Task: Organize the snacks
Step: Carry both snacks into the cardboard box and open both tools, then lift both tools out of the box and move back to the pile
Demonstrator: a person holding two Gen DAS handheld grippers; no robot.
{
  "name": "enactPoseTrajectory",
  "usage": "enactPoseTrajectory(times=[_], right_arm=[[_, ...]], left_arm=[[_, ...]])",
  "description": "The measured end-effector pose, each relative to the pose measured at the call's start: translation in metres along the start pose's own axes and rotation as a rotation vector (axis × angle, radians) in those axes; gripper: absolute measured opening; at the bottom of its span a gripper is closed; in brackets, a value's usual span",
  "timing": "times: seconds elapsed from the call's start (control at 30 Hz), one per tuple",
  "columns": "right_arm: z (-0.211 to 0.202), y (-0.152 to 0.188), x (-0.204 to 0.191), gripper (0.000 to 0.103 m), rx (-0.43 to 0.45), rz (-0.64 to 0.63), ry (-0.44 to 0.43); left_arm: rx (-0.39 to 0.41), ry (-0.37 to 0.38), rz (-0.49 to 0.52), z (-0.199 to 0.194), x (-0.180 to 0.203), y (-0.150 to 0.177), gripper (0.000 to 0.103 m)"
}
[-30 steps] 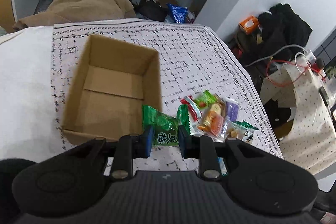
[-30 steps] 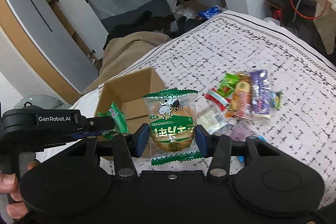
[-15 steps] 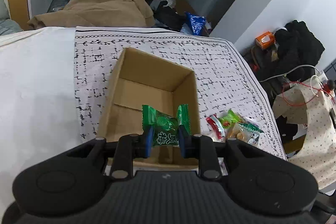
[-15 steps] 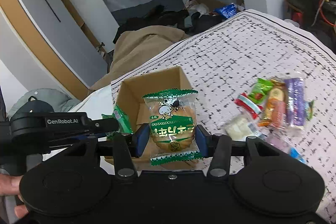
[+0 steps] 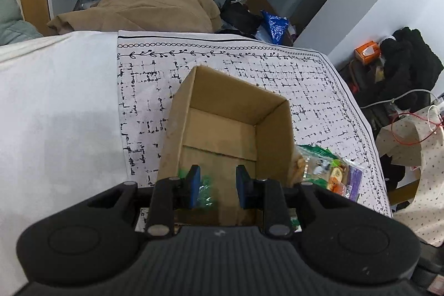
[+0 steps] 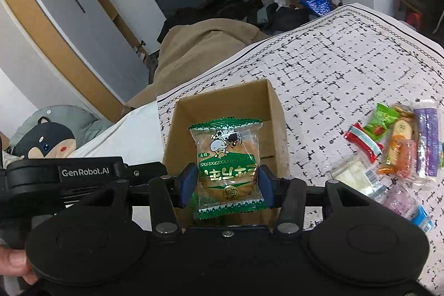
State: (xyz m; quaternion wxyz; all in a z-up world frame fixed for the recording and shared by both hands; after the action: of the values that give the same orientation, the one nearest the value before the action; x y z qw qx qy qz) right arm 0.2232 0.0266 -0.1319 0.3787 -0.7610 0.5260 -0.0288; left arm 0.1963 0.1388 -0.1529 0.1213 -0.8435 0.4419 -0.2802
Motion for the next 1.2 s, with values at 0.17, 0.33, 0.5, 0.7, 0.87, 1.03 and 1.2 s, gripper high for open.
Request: enactPoseTrajectory(times=[0.17,0.33,0.5,0.7,0.87,1.03,1.2], right_arm=[[-0.006,0.0,0.002,0.069,0.014,0.003,0.017],[-0.021,0.005,0.016,0.07,0.014,0.033,0.038],[-0.042,0.011,0.029,0.081,0.042,0.033,0.06],[-0.067,0.017,0.05,0.085,0.064,0.059,0.073],[-0.087,0.024,0.064,0.09,0.087,0.07,0.085],[-0.108,0.029,0.079,0.095,0.113,0.086,0.097],[-0.128,0.032,0.093,0.101,0.144,0.093,0.124]], left_arm=[[-0.005,-0.026,-0.02,-0.003,-0.007,-0.002,0.034],[-0.035,-0.047,-0.017,-0.003,-0.008,0.008,0.052],[-0.032,-0.042,-0.003,-0.012,0.002,0.015,0.062],[-0.006,-0.049,0.001,-0.026,0.013,0.023,0.078],[0.004,-0.042,0.022,-0.036,0.026,0.032,0.08],[0.041,-0.033,0.054,-0.049,0.044,0.041,0.092],[0.074,-0.007,0.089,-0.06,0.065,0.051,0.103]])
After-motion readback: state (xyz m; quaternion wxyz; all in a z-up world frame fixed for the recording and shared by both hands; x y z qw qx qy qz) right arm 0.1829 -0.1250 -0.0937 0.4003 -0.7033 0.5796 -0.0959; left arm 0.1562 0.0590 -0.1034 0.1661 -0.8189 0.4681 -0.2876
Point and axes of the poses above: each gripper's, at about its wrist camera, not at the fingertips, and z roughly the way its jaws point, x to its right, y to its underside, the point moved 10 cm from there along z, roughly the way its jaws point, and after that the axes turned 3 degrees about -z, right-handed, at the moved point
